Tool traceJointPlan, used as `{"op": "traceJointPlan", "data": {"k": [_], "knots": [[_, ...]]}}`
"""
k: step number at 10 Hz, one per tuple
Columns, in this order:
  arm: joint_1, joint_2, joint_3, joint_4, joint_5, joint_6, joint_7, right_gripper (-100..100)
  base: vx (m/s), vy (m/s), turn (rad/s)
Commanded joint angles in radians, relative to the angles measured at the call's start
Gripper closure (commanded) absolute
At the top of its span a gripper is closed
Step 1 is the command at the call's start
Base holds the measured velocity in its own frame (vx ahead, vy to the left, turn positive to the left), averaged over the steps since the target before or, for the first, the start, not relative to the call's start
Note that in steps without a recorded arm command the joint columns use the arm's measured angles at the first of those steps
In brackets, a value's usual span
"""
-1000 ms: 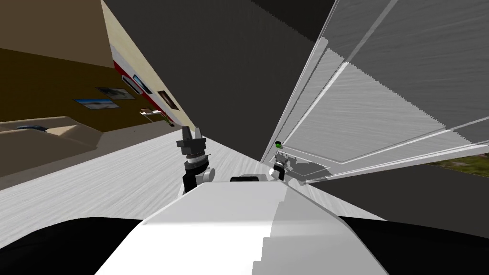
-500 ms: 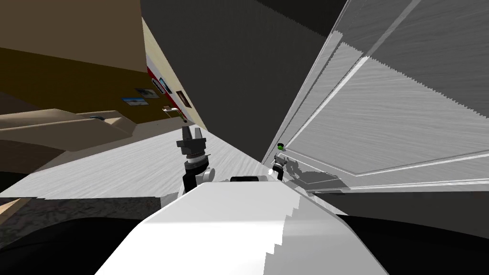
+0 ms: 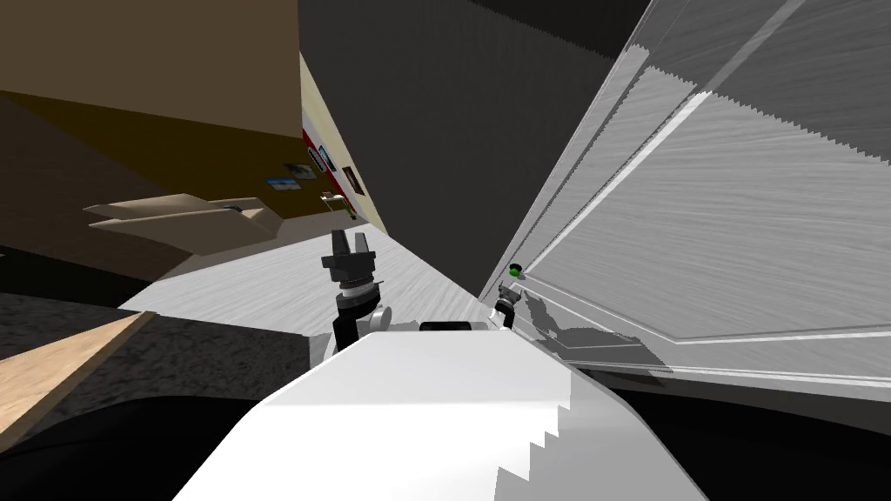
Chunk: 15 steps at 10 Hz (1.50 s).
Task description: Pull the door open
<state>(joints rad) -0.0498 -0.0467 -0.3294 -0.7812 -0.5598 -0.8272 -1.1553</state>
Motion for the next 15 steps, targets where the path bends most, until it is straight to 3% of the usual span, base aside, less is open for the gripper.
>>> {"op": "traceJointPlan", "data": {"k": [1, 2, 3, 4, 6, 15], "knots": [[-0.012, 0.001, -0.003, 0.03, -0.006, -0.009, -0.018, -100, -0.04, -0.084, 0.126], [-0.018, 0.005, -0.006, 0.046, -0.012, -0.012, -0.031, -100, -0.035, -0.091, 0.195], [-0.012, 0.004, -0.004, 0.031, -0.008, -0.008, -0.02, -100, -0.017, -0.047, 0.045], [-0.015, -0.02, -0.004, 0.057, 0.002, -0.011, -0.056, -100, 0.062, -0.004, -0.04], [-0.017, -0.037, -0.003, 0.074, 0.01, -0.013, -0.078, -100, 0.119, 0.018, -0.023], [-0.033, -0.178, 0.003, 0.221, 0.075, -0.032, -0.276, -100, 0.134, -0.007, -0.031]]}}
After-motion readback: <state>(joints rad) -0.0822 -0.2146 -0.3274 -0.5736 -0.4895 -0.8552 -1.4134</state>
